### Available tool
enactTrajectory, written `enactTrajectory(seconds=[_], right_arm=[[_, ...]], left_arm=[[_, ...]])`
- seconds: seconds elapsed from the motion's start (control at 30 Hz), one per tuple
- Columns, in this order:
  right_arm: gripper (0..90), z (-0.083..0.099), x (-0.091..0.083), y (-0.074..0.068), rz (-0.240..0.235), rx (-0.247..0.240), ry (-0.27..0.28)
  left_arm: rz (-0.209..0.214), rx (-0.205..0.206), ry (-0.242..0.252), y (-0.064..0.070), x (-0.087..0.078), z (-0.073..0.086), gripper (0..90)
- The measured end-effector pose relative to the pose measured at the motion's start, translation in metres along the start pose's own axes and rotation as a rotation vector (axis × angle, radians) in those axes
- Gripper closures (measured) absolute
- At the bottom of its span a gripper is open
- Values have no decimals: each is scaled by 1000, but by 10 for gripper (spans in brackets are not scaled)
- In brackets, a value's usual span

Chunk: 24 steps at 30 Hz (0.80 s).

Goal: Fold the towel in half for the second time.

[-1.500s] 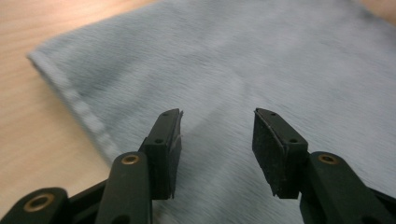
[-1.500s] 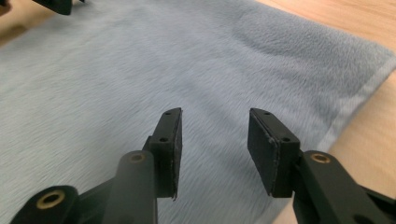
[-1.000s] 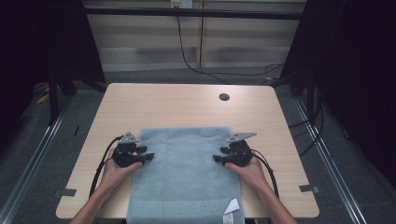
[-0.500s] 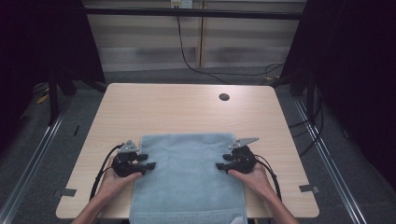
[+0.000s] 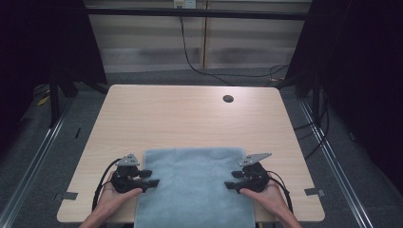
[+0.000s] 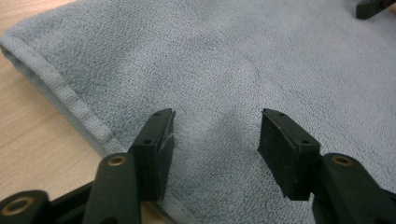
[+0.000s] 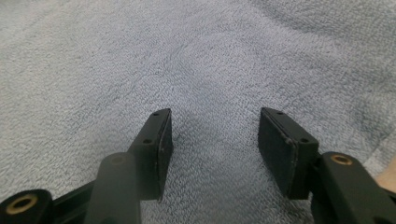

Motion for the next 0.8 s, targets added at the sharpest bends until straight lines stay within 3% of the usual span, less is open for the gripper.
enactTrajectory(seconds=[0.03, 0.1, 0.27, 0.37, 0.4, 0.5, 0.57, 0.63, 0.7, 0.73, 0.8], right_arm=[[442, 0, -1, 0, 2, 0, -4], [446, -4, -4, 5, -13, 14, 23], [481, -21, -19, 33, 46, 58, 126], [527, -30, -22, 53, 87, 68, 153], [528, -32, -20, 58, 92, 72, 162], [529, -37, -8, 72, 104, 65, 118], [540, -42, -5, 79, 115, 65, 127], [543, -49, -6, 85, 114, 66, 136], [540, -55, -5, 91, 113, 78, 131], [541, -57, -4, 92, 110, 81, 131], [531, -58, 0, 97, 127, 90, 127]], left_arm=[[15, -12, 11, -1, -1, -2, 459], [5, -3, 37, -4, -4, -7, 469], [-33, 9, 98, -16, -13, -29, 474], [-69, 31, 128, -29, -13, -41, 495], [-74, 16, 143, -33, -11, -44, 505], [-103, 30, 112, -43, -6, -50, 509], [-103, 17, 142, -50, -7, -56, 513], [-133, 27, 120, -58, -5, -61, 509], [-121, 1, 103, -67, -3, -63, 507], [-142, 2, 86, -72, 0, -63, 507], [-140, -3, 79, -74, 3, -61, 486]])
Point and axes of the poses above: each handheld gripper's, and its own axes: x roughly forward along the jaws, z roughly out of its underside, y roughly to its right, the point moved 4 cm from there along x, roughly forward along the jaws, and after that the axes turned 4 degrees about z, right-handed, at the moved point
